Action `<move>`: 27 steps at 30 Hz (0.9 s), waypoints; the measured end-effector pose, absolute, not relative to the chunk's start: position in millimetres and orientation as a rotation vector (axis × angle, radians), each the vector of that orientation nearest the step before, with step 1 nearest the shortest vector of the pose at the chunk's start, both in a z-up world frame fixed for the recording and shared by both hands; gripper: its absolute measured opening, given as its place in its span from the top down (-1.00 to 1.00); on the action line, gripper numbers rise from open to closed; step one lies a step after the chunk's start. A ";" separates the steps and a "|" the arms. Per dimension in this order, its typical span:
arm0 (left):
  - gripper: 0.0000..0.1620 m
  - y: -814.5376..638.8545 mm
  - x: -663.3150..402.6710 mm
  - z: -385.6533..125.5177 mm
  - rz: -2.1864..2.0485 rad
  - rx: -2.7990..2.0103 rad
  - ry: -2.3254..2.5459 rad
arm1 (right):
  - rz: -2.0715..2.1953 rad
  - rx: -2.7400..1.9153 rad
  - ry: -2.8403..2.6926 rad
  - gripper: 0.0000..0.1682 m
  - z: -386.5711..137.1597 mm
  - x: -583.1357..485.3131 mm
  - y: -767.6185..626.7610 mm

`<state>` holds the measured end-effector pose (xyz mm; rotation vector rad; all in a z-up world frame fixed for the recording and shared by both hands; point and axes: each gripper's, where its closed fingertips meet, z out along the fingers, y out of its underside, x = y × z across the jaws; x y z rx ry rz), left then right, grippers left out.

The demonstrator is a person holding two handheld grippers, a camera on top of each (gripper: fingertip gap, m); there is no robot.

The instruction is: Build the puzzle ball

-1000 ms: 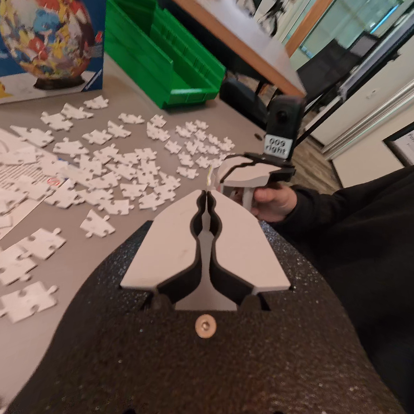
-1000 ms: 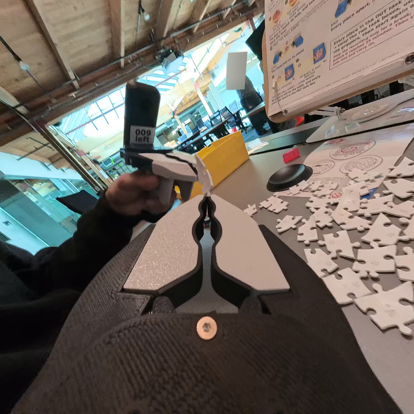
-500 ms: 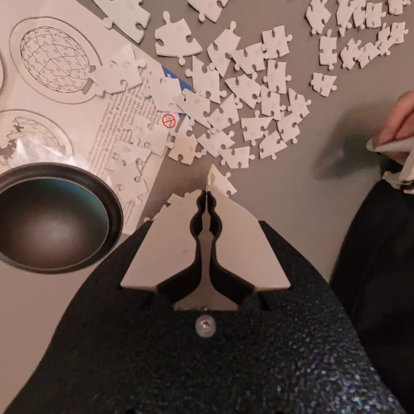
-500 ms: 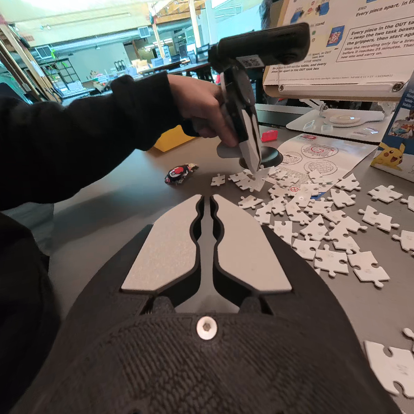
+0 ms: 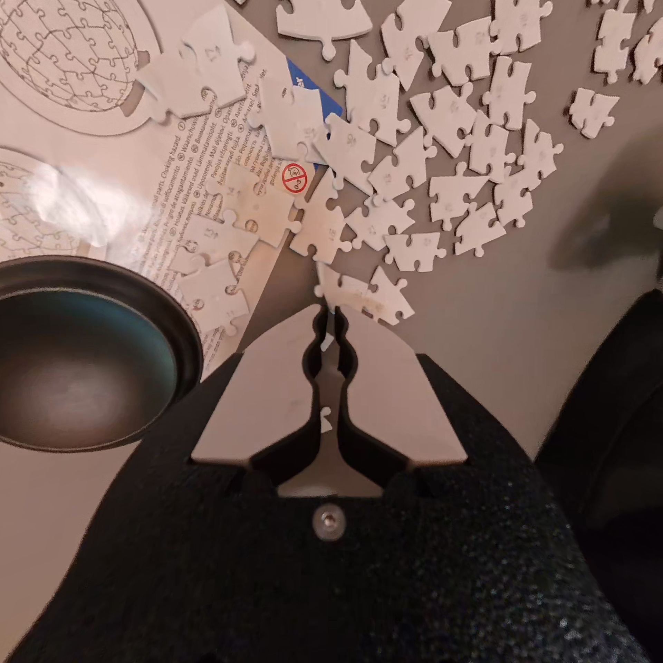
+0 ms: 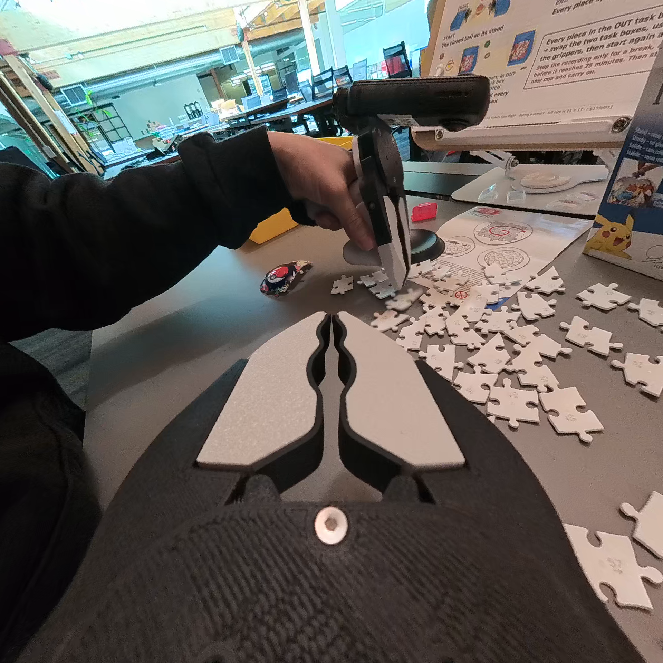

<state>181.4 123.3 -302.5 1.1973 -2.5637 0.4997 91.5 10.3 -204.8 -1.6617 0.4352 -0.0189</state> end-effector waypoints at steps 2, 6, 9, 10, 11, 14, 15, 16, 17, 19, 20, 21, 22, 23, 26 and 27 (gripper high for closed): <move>0.83 124.0 183.3 -303.4 0.483 1.202 -2.590 | -0.022 -1.662 0.434 0.99 -203.8 91.5 9.9; 0.80 126.5 182.8 -300.5 0.478 1.220 -2.625 | -0.036 -1.661 0.427 0.99 -200.6 90.9 8.3; 0.71 128.9 187.6 -277.7 0.622 1.281 -2.647 | -0.048 -1.668 0.419 0.99 -199.3 90.5 7.5; 0.70 131.4 189.6 -264.3 0.706 1.309 -2.652 | -0.055 -1.669 0.416 0.99 -198.9 90.4 7.1; 0.70 136.1 191.0 -248.7 0.797 1.339 -2.660 | -0.061 -1.671 0.412 0.99 -198.9 90.4 6.6; 0.69 176.6 192.4 -199.1 0.992 1.506 -2.716 | -0.084 -1.693 0.407 0.98 -203.1 91.7 4.6; 0.67 199.8 192.1 -183.1 1.024 1.601 -2.739 | -0.088 -1.697 0.403 0.98 -204.5 92.2 4.2; 0.64 227.0 191.2 -167.5 1.046 1.715 -2.757 | -0.089 -1.702 0.396 0.97 -206.0 92.1 4.2; 0.63 257.7 189.5 -152.8 1.055 1.841 -2.773 | -0.089 -1.707 0.387 0.96 -207.5 92.2 4.2; 0.59 322.9 181.7 -131.5 1.008 2.055 -2.809 | -0.100 -1.711 0.367 0.93 -209.7 92.7 4.9; 0.54 355.9 176.3 -126.6 0.939 2.131 -2.833 | -0.108 -1.710 0.357 0.91 -210.3 93.1 5.6; 0.48 388.4 171.1 -125.1 0.849 2.199 -2.853 | -0.114 -1.708 0.347 0.89 -210.7 93.7 6.8; 0.42 418.6 166.3 -126.9 0.752 2.248 -2.864 | -0.120 -1.710 0.338 0.84 -211.2 94.3 8.5; 0.37 445.5 162.3 -132.1 0.652 2.263 -2.876 | -0.127 -1.717 0.331 0.79 -212.0 95.2 10.4; 0.18 509.7 161.3 -159.6 0.388 2.159 -2.983 | -0.174 -1.750 0.318 0.64 -213.2 98.3 15.7; 0.21 522.1 165.2 -171.3 0.357 2.067 -3.047 | -0.180 -1.757 0.306 0.62 -212.7 97.0 18.0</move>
